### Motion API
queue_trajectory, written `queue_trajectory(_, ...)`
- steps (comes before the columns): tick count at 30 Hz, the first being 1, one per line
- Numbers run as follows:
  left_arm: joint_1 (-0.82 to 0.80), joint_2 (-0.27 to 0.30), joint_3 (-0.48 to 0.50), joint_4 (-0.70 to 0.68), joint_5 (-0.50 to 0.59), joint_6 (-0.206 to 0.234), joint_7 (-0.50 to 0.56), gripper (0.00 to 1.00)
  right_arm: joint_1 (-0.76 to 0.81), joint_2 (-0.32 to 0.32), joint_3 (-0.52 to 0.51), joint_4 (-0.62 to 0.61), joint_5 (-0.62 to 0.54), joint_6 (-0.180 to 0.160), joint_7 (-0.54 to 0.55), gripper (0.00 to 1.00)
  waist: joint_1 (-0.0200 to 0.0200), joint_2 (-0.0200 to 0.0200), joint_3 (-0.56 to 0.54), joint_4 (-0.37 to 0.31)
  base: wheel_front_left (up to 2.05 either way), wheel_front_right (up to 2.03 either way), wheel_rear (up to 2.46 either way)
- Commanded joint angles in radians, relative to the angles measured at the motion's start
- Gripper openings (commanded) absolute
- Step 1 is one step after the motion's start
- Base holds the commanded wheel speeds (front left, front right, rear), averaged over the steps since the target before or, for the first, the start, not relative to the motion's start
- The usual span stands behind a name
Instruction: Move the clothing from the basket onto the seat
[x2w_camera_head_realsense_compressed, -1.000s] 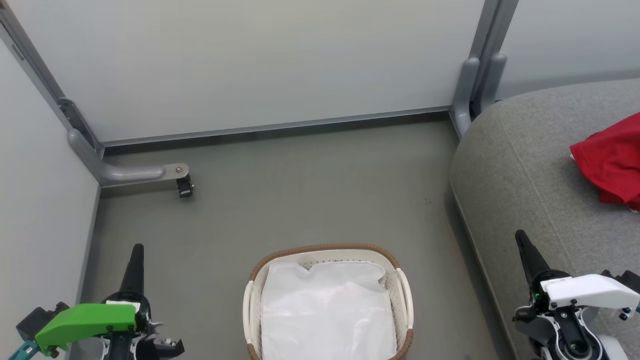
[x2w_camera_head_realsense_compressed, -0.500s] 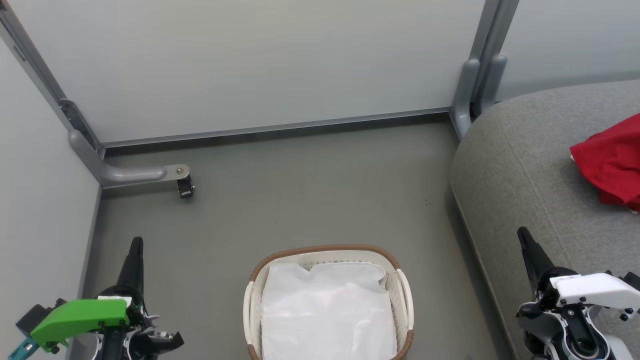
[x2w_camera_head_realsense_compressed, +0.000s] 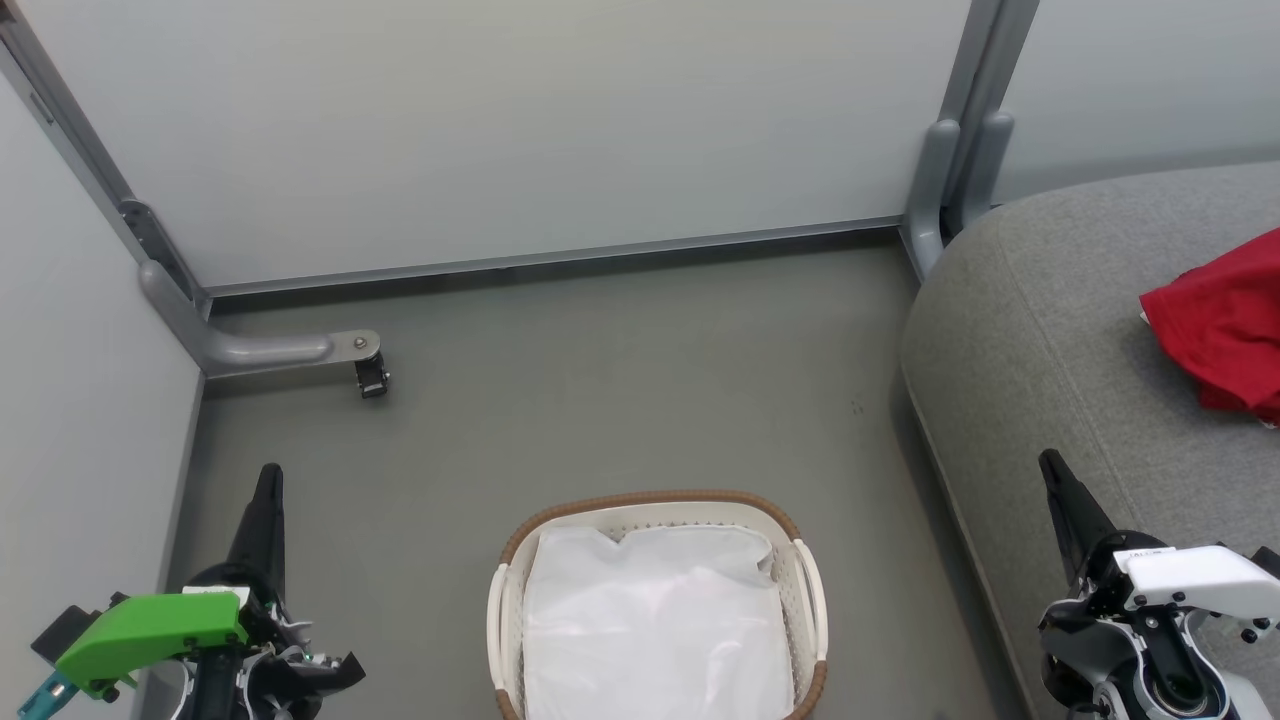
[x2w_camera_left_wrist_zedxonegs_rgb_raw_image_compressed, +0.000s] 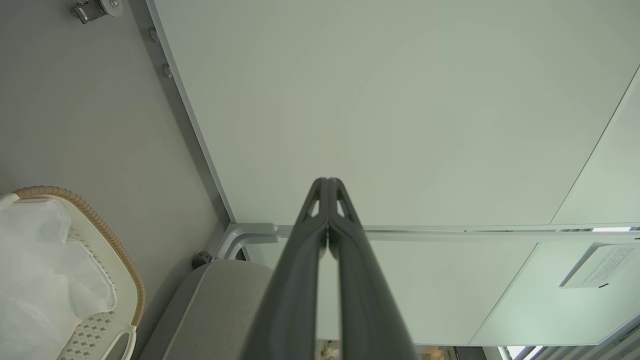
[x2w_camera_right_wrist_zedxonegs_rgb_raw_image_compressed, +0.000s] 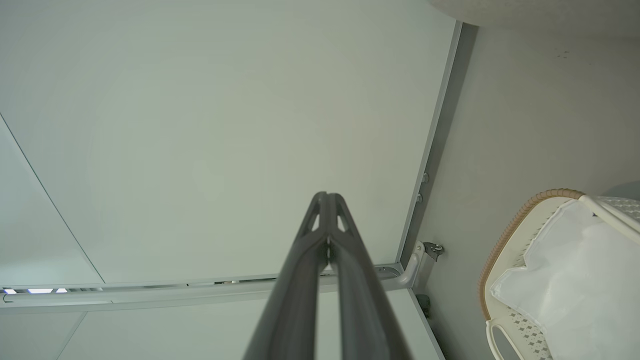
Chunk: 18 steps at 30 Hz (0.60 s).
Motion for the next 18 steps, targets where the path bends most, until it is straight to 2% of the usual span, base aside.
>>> queue_trajectory(1,-0.010,0.007,0.003,-0.002,-0.003,-0.004,0.004,0.00,-0.007,-0.003,-0.002,-0.004,0.003,0.000,0.003,0.00,0.0000,0.0000,0.000,0.000,0.00,0.00,0.00)
queue_trajectory(18,-0.010,0.007,0.002,-0.002,-0.003,-0.004,0.004,0.00,-0.007,-0.003,-0.002,-0.004,0.003,0.000,0.002,0.00,0.0000,0.0000,0.000,0.000,0.00,0.00,0.00)
